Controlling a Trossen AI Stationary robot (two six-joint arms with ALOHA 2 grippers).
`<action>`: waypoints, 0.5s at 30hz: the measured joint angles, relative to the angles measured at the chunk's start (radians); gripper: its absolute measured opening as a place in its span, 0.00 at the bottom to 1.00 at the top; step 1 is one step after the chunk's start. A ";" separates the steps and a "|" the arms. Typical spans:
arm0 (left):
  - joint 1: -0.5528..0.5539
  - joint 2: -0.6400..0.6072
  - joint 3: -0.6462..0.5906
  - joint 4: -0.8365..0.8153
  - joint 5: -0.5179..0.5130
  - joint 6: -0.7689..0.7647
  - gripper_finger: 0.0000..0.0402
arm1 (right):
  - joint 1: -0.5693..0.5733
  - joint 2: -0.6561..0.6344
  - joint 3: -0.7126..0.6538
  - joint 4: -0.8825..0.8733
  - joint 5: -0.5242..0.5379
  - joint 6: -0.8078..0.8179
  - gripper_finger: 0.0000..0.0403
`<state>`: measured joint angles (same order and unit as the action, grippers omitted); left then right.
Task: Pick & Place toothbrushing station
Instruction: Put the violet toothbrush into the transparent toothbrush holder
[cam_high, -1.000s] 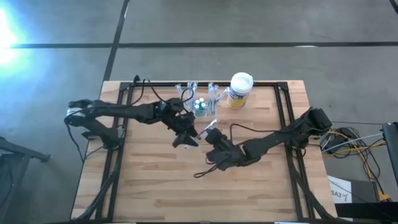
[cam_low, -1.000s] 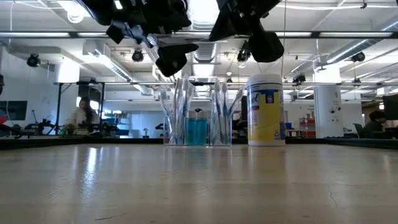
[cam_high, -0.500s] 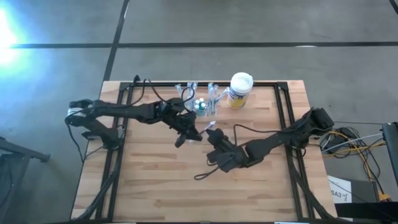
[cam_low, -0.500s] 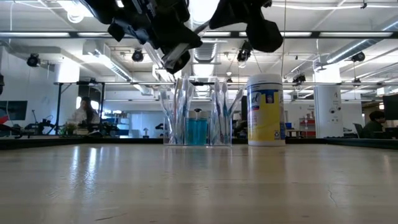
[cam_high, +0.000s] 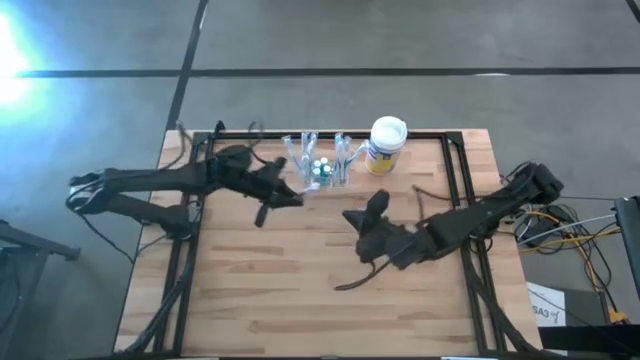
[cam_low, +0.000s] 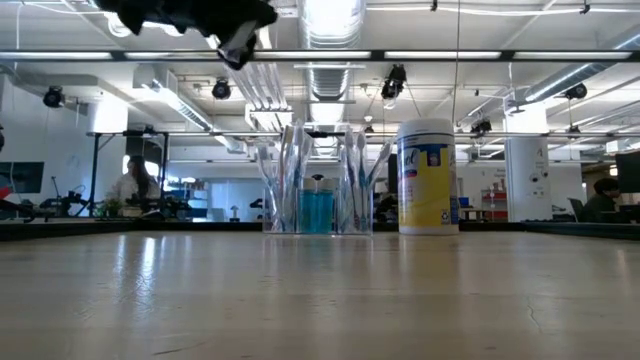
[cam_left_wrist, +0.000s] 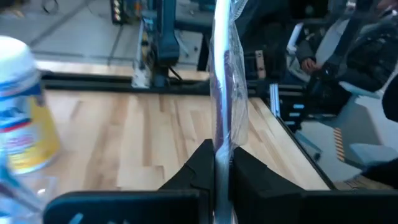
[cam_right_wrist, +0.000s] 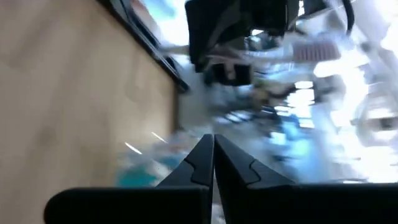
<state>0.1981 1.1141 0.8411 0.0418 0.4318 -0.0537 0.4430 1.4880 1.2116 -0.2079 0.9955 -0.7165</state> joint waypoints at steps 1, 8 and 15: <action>0.006 -0.037 -0.021 -0.001 -0.004 0.005 0.06 | -0.005 -0.025 -0.005 -0.014 -0.050 0.057 0.02; 0.018 -0.258 -0.201 0.066 -0.047 0.037 0.06 | -0.158 -0.154 -0.085 0.022 -0.589 0.477 0.04; 0.017 -0.364 -0.401 0.251 -0.124 0.081 0.06 | -0.317 -0.130 -0.246 0.336 -0.855 0.672 0.20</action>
<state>0.2150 0.7501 0.4404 0.2931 0.3079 0.0273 0.1258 1.3584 0.9658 0.1280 0.1407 -0.0449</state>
